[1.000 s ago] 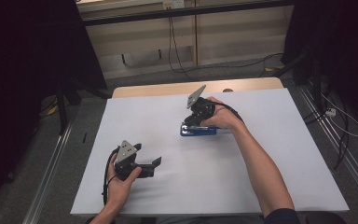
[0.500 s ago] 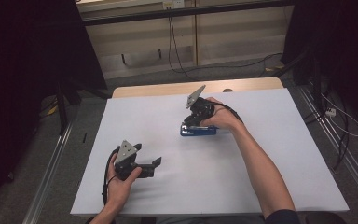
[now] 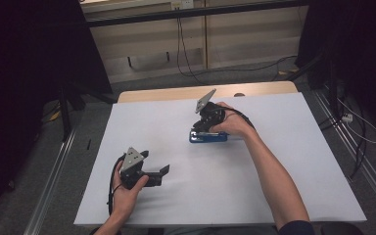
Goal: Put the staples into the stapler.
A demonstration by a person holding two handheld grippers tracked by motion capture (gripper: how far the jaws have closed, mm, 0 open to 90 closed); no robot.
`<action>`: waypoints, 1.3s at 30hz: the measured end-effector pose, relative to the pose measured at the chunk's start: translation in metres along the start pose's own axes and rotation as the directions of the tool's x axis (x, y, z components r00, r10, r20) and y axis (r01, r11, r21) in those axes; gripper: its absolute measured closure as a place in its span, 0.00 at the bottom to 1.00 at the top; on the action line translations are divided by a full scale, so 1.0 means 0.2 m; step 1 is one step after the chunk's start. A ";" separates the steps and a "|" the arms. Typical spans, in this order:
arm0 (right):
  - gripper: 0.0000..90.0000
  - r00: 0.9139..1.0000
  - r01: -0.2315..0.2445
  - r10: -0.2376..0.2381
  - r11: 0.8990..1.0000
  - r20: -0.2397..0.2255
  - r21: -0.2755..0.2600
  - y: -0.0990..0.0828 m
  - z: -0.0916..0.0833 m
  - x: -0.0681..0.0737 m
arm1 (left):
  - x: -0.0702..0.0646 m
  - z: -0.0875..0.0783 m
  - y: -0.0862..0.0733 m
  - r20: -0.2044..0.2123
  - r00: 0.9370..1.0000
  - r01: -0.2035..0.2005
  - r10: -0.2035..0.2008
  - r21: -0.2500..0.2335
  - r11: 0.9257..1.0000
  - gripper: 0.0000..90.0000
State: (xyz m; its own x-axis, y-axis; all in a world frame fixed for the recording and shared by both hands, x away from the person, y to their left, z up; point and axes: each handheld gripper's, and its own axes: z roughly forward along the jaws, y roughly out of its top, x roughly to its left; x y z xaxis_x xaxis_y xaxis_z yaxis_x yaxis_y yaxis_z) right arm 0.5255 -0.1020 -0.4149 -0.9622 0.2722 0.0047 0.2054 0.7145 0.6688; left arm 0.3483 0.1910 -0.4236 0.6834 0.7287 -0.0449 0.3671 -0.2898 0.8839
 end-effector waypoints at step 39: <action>0.14 0.960 -0.228 0.242 0.968 0.139 -0.106 -0.05 -0.04 0.03 | 0.00 0.01 0.00 0.002 1.000 0.003 -0.003 0.006 1.000 0.06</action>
State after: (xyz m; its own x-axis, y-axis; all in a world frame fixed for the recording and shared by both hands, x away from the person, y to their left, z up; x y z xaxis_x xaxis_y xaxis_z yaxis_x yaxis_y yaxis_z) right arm 0.5153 -0.1125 -0.4156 -0.8496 0.5237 0.0627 0.3995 0.5615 0.7247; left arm 0.3488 0.1903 -0.4247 0.6839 0.7279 -0.0485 0.3725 -0.2914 0.8811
